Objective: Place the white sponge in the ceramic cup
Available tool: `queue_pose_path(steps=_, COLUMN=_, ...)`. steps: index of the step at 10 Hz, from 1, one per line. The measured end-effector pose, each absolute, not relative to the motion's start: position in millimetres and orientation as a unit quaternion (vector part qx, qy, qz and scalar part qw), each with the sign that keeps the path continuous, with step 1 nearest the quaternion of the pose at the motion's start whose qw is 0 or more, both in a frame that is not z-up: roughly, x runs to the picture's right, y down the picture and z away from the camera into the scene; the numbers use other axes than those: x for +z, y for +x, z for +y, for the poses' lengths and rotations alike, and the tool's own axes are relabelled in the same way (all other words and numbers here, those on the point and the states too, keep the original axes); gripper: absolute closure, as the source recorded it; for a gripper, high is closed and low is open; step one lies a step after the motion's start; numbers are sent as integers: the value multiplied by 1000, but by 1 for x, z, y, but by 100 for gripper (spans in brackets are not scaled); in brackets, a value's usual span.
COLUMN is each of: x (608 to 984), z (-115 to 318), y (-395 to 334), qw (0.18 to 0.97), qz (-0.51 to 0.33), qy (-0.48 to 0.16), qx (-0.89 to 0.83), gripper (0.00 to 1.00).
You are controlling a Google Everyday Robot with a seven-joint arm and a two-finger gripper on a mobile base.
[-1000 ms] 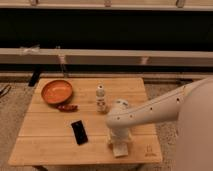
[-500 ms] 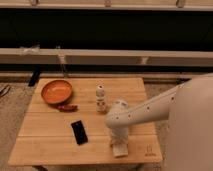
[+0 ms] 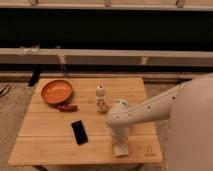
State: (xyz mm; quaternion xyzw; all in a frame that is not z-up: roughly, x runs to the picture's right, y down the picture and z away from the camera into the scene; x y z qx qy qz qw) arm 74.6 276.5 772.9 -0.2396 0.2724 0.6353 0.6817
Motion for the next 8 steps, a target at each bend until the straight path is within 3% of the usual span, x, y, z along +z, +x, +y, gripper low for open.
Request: queue_pose_path(steps=8, x=649, z=149, y=79, qw=680, qz=162, qy=-275, qx=660, gripper=100)
